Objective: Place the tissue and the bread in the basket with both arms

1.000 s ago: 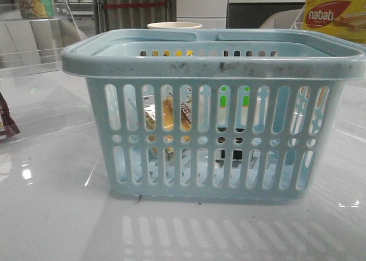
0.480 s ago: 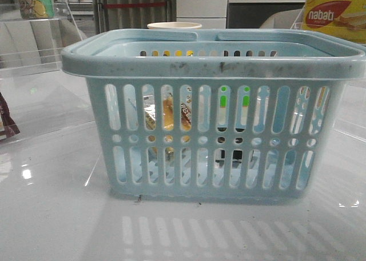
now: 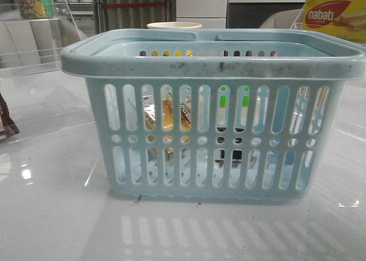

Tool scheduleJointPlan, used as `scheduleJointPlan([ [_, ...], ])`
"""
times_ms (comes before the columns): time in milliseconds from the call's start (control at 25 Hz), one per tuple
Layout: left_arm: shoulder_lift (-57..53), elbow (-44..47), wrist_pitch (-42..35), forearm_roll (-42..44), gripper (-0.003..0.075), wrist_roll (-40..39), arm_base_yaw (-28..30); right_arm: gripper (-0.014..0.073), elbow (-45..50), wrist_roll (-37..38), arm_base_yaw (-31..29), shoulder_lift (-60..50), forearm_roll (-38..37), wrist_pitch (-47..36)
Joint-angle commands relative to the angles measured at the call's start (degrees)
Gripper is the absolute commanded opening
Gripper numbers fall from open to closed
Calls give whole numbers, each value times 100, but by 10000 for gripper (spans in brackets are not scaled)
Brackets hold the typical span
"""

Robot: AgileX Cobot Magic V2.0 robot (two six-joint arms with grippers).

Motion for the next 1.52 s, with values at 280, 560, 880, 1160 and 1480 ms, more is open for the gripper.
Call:
scheduleJointPlan([
  [280,-1858,1583,-2317,341,90,-49,2091,58,-149,-38,12,7,-5,-346],
  [560,-3044,3601,-4185,173,90,-49,3210,58,-149,-38,12,7,-5,-346],
  [880,-3091,4082,-5110,-7,90,-49,3523,58,-149,-38,12,7,-5,-325],
  [1160,-3091,4082,-5084,-7,90,-49,3523,58,-149,-38,12,7,-5,-325],
  [1480,-3091,4082,-5075,-7,90,-49,3523,58,-149,-38,12,7,-5,-325],
])
